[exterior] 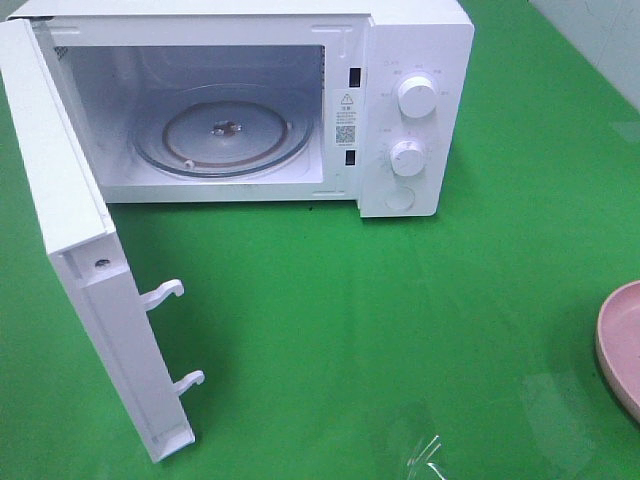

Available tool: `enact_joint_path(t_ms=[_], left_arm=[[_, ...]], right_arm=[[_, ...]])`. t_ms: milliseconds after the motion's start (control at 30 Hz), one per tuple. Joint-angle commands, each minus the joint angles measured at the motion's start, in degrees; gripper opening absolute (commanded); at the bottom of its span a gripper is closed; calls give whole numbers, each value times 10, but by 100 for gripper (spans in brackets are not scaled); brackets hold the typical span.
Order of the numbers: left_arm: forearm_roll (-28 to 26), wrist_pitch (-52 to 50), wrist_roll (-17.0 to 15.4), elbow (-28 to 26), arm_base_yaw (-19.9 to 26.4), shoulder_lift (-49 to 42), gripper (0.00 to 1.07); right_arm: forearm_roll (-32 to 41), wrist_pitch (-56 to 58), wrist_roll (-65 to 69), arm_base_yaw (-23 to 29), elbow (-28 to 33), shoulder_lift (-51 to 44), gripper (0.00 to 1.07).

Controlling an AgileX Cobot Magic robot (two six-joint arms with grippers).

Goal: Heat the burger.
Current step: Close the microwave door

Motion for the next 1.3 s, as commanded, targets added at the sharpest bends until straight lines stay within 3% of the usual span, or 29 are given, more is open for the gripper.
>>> enact_joint_path(t_ms=[33, 1100, 1300], left_arm=[[1, 1, 0, 2, 1, -1, 98], [-5, -10, 0, -7, 1, 7, 97], [5, -74, 0, -26, 1, 45, 81]], right_arm=[[0, -1, -4, -3, 1, -15, 76], [0, -1, -4, -3, 1, -15, 76], [0, -1, -4, -3, 1, -15, 76]])
